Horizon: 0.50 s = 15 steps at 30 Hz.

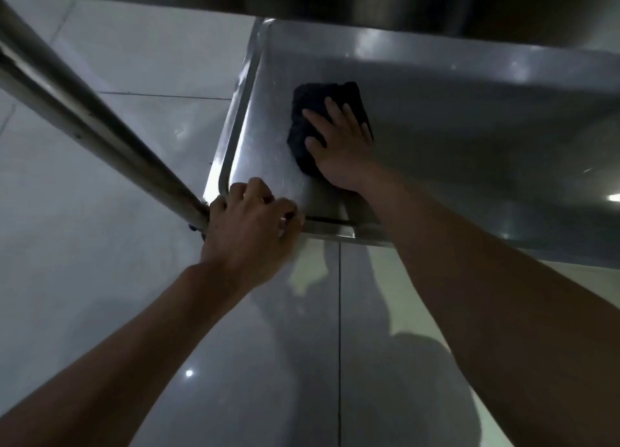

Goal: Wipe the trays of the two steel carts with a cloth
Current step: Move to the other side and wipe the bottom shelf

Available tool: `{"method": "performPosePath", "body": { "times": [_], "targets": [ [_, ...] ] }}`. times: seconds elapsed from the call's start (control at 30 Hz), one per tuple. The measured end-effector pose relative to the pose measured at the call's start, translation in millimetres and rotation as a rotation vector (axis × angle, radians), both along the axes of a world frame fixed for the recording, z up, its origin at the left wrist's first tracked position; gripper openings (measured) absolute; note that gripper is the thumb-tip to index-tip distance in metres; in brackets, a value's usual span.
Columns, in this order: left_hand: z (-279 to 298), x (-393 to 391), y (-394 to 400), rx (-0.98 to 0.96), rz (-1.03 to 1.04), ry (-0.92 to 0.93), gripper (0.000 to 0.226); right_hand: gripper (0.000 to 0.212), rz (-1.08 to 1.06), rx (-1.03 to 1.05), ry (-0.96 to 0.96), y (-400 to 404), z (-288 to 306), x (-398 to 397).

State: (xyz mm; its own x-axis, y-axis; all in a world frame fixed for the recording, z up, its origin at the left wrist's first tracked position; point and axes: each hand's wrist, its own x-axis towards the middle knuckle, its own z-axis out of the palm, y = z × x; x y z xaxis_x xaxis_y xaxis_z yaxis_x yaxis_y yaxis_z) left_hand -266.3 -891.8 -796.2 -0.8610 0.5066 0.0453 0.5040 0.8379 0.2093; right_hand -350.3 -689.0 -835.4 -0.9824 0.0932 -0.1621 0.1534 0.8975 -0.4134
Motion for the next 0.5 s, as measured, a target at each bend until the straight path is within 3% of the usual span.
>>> {"method": "performPosePath", "body": {
  "times": [0.07, 0.23, 0.5],
  "targets": [
    [6, -4, 23, -0.019, -0.04, -0.041, 0.034, 0.056, -0.066, 0.023, 0.003, 30, -5, 6],
    [12, 8, 86, -0.073, -0.373, -0.06, 0.04, 0.054, -0.214, 0.053, 0.047, 110, -9, 40],
    [-4, 19, 104, -0.122, -0.361, 0.015, 0.036, 0.053, -0.381, 0.097, -0.052, 215, 1, 117]
  ]
}}
